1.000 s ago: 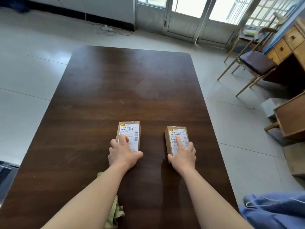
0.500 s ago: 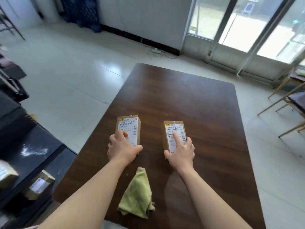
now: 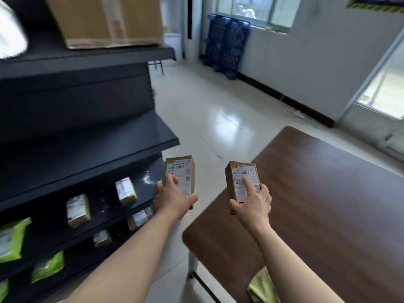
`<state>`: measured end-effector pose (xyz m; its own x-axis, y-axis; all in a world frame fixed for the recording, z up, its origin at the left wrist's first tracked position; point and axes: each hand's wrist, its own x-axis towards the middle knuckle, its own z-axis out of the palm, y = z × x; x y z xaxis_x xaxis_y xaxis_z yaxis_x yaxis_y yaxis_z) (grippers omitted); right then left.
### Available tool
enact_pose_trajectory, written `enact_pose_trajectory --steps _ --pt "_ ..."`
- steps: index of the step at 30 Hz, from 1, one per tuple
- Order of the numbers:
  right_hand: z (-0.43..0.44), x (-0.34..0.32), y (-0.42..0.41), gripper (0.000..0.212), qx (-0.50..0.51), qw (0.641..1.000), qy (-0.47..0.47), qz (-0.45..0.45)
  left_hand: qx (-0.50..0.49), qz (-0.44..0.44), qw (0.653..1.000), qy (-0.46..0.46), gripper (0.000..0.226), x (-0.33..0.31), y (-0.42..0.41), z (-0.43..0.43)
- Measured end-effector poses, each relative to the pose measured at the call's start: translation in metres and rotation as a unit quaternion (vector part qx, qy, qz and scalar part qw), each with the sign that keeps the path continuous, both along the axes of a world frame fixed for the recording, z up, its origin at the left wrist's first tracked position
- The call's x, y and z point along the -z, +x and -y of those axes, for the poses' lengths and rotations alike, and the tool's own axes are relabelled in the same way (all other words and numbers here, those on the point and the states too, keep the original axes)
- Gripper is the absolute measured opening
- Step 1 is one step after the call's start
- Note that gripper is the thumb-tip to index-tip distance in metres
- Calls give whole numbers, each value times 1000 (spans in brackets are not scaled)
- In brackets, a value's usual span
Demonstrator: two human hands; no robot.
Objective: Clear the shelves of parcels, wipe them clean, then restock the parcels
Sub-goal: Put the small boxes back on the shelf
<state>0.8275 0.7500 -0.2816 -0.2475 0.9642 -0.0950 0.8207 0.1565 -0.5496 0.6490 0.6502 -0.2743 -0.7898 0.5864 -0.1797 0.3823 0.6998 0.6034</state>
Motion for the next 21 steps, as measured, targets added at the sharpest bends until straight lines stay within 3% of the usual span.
enact_pose_trajectory --steps 11,21 --pt "102 -14 -188 79 -156 987 28 -37 -148 -15 989 -9 65 -7 -159 153" --pt "149 -8 -306 77 -259 965 39 6 -248 30 968 -4 63 6 -251 236"
